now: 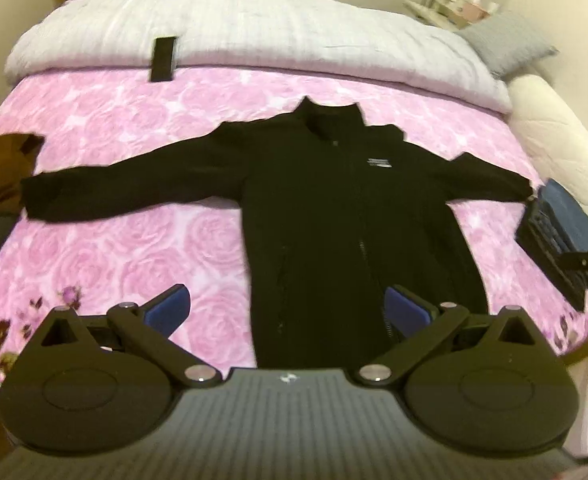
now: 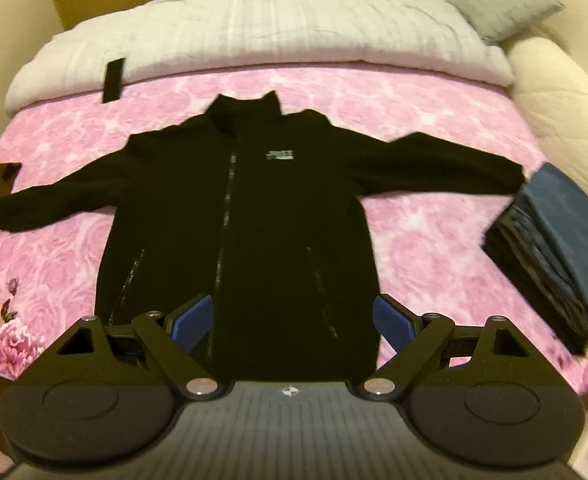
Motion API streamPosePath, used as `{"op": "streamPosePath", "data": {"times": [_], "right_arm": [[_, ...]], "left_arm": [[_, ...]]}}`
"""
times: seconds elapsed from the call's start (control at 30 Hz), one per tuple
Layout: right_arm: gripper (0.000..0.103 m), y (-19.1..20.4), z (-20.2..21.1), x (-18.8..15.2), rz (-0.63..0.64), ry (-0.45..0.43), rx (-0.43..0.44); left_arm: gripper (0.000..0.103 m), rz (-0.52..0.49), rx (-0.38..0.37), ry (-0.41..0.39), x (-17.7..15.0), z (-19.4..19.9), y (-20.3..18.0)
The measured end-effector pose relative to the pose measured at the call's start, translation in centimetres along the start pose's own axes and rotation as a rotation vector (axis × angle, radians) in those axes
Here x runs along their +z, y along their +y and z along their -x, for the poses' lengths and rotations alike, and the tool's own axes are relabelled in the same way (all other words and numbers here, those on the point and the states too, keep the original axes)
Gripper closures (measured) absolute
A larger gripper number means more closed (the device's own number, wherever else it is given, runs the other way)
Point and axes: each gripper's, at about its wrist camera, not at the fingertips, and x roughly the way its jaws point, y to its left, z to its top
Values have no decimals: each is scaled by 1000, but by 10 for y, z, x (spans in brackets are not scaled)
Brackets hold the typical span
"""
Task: Fold clothes
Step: 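Lay the jacket flat and open both grippers above it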
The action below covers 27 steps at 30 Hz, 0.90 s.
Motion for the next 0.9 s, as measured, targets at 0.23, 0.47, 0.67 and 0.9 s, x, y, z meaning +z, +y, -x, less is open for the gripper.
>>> {"op": "streamPosePath", "data": {"times": [0.23, 0.47, 0.67, 0.9], "right_arm": [[14, 17, 27, -21, -76, -19, -34], [14, 51, 32, -47, -65, -5, -13], [14, 67, 23, -60, 11, 32, 40], [14, 65, 30, -77, 98, 13, 76]], "left_arm": [[1, -70, -48, -24, 5, 7, 6], [1, -91, -17, -23, -6, 17, 26], [1, -18, 41, -16, -31, 31, 30], [1, 10, 69, 27, -77, 48, 3]]}}
